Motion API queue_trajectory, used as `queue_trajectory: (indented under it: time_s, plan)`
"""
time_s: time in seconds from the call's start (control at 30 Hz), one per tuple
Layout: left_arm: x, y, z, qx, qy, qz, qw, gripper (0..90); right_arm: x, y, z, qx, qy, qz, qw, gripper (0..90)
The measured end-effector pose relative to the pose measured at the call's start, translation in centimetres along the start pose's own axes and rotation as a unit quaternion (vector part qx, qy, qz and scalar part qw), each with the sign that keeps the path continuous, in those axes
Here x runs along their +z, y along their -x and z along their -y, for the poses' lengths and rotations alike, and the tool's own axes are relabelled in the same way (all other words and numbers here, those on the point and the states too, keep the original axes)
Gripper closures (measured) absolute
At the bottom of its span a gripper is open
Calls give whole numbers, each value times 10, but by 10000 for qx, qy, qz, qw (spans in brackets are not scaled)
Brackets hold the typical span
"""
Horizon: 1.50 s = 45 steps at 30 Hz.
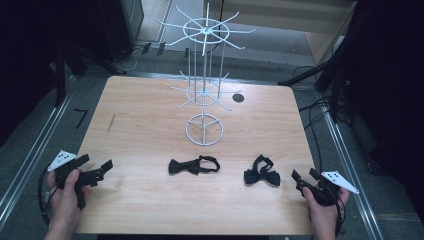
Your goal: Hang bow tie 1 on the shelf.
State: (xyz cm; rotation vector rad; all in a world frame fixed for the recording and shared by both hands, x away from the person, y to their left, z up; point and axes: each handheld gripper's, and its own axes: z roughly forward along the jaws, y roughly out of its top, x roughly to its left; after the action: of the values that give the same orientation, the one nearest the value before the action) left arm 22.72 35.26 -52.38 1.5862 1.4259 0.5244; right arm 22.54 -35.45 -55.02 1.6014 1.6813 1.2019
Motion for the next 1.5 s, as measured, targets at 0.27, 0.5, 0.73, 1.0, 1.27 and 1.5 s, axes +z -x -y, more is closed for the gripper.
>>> queue_trajectory:
  time_s: [0.27,0.5,0.73,1.0,1.27,1.5]
  plan:
    - [1,1,-1,50,-48,37,10000,0,-3,-7,-5,-129,90,22,9999,287]
    - [2,1,-1,68,-78,43,9999,0,-2,-17,-7,-212,133,-3,9997,301]
    - [3,1,-1,98,-145,45,9998,0,1,-31,-11,-316,158,-213,9991,313]
    - [3,2,-1,110,-151,56,9998,0,12,-43,-17,-356,167,-336,9987,333]
    - [4,2,-2,116,-187,68,9997,0,17,-50,-20,-292,185,-340,9988,340]
    - [4,2,-2,131,-204,71,9997,0,20,-50,-21,-273,135,-299,9991,350]
